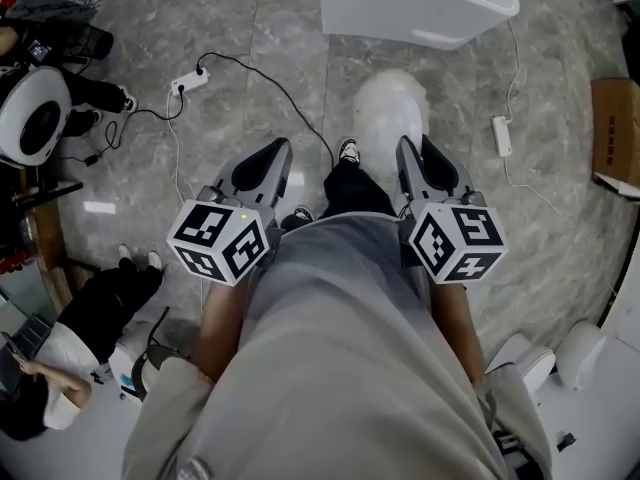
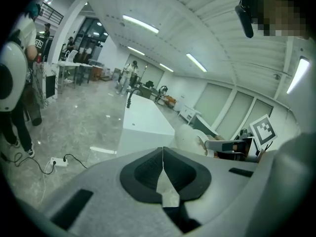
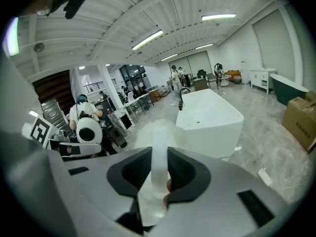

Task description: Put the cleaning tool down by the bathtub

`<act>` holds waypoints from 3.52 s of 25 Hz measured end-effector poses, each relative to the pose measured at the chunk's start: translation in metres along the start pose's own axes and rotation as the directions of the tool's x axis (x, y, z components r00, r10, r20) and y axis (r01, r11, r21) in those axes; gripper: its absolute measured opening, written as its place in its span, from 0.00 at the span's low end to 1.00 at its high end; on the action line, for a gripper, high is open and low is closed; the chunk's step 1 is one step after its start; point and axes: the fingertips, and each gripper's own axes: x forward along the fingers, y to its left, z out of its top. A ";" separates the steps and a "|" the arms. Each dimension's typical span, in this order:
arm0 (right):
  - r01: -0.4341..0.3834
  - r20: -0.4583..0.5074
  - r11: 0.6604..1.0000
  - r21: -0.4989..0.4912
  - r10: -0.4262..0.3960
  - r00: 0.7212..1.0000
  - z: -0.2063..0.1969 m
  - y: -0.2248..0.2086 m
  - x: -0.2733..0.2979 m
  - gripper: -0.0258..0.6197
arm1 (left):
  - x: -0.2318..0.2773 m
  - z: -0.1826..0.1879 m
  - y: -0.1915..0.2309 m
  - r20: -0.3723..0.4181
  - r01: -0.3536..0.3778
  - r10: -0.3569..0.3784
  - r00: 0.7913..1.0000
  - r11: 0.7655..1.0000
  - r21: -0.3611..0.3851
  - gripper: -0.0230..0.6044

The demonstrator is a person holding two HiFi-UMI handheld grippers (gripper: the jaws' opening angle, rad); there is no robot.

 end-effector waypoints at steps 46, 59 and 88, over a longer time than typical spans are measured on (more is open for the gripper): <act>-0.049 -0.056 0.997 -0.062 0.046 0.997 0.162 -0.071 0.222 0.18 | 0.199 0.180 0.119 0.082 -0.005 0.011 0.997 0.998 -0.064 0.05; -0.051 -0.092 0.994 -0.092 0.042 0.995 0.235 -0.040 0.326 0.18 | 0.232 0.271 0.213 0.109 0.027 -0.017 0.994 0.996 -0.087 0.05; 0.000 -0.012 0.996 -0.085 -0.002 1.000 0.321 -0.030 0.438 0.18 | 0.273 0.352 0.296 0.106 0.106 -0.099 0.989 0.993 -0.061 0.05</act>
